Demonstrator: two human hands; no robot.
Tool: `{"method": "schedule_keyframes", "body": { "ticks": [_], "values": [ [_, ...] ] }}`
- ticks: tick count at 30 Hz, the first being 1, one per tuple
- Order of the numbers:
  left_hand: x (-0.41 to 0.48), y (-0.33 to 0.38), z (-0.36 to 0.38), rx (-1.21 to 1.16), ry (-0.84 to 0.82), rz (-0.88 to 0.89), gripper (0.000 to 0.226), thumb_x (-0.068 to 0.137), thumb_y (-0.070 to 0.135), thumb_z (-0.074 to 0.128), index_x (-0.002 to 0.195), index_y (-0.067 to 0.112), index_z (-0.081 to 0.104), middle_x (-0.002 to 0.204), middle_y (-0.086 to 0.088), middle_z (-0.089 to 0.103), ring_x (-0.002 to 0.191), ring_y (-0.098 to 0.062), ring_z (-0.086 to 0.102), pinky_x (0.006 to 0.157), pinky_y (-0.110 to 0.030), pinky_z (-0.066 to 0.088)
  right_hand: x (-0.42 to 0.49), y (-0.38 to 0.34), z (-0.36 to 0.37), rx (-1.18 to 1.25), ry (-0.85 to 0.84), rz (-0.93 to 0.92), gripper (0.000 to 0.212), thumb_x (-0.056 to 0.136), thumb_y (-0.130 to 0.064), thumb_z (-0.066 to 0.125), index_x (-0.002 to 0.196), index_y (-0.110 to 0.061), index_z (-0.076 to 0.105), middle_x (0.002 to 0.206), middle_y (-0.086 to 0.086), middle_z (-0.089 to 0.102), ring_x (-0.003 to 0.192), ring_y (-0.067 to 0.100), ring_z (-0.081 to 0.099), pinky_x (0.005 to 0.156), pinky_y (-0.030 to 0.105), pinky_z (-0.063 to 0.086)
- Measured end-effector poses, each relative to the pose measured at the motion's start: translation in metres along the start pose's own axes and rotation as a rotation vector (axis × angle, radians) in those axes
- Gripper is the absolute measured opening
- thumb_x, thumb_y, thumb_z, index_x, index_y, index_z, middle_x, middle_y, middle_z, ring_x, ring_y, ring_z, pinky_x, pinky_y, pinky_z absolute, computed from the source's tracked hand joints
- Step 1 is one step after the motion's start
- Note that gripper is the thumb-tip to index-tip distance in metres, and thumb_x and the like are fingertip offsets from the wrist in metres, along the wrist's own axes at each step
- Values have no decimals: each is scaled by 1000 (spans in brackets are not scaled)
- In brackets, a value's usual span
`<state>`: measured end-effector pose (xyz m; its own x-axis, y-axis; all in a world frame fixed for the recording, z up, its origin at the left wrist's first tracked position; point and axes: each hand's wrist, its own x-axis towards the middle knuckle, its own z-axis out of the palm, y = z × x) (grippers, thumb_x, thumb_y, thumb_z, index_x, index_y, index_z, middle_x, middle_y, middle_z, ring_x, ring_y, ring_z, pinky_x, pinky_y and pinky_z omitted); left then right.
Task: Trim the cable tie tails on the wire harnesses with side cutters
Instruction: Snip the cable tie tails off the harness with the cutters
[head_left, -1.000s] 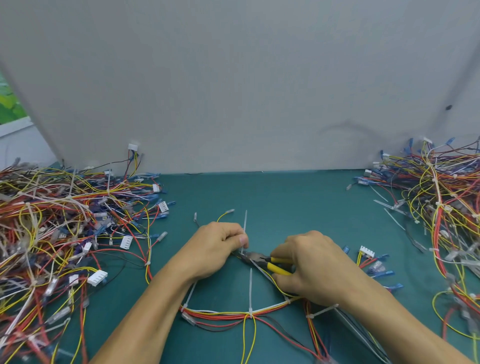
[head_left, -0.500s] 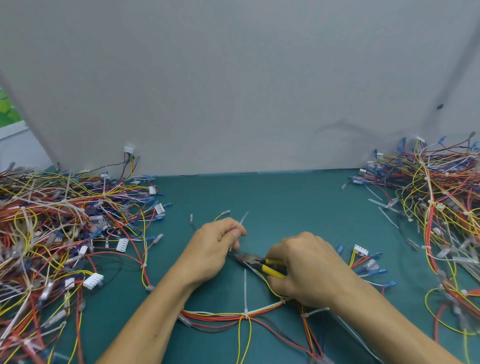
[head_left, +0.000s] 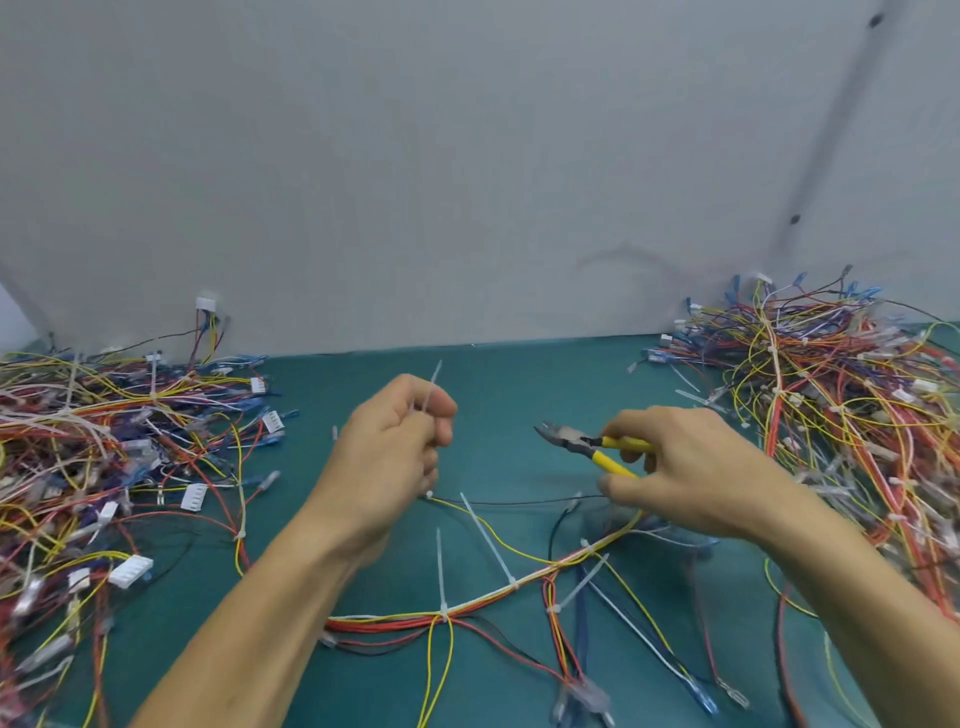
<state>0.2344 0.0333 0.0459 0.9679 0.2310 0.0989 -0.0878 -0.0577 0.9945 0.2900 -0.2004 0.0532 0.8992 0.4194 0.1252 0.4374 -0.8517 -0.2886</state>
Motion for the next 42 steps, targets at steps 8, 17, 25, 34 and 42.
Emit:
{"method": "schedule_keyframes", "body": {
  "ticks": [8, 17, 25, 34, 42],
  "values": [
    [-35, 0, 20, 879, -371, 294, 20, 81, 28, 72, 99, 36, 70, 84, 21, 61, 82, 6, 55, 76, -12, 41, -51, 16, 3, -183, -106, -79, 35, 87, -59, 45, 109, -31, 50, 103, -12, 50, 104, 14, 51, 91, 34, 40],
    [-69, -11, 43, 976, -425, 517, 24, 81, 38, 53, 99, 28, 66, 92, 10, 55, 87, -12, 56, 80, -30, 47, -76, 12, 19, -141, -46, -91, 38, 87, -59, 39, 113, -33, 48, 108, -17, 48, 107, 10, 48, 89, 31, 39],
    [-55, -35, 42, 787, -311, 140, 32, 76, 36, 75, 75, 24, 44, 74, 12, 62, 64, -3, 49, 60, -16, 39, -86, 8, 9, -139, -37, -22, 33, 82, -56, 44, 93, -26, 48, 95, -11, 50, 94, 14, 53, 81, 33, 45],
    [-38, -36, 26, 495, -413, -56, 6, 82, 20, 72, 76, 23, 72, 66, 10, 68, 55, 1, 51, 56, -13, 37, -102, -19, 9, -204, -162, 33, 38, 75, -63, 40, 89, -28, 46, 96, -10, 54, 97, 15, 55, 76, 30, 44],
    [-34, -38, 23, 436, -436, -102, 5, 81, 20, 74, 76, 19, 74, 56, 16, 61, 46, 5, 46, 48, -9, 32, -102, -35, 21, -218, -205, 89, 44, 78, -61, 42, 105, -27, 49, 100, -9, 49, 105, 18, 55, 69, 32, 34]
  ]
}}
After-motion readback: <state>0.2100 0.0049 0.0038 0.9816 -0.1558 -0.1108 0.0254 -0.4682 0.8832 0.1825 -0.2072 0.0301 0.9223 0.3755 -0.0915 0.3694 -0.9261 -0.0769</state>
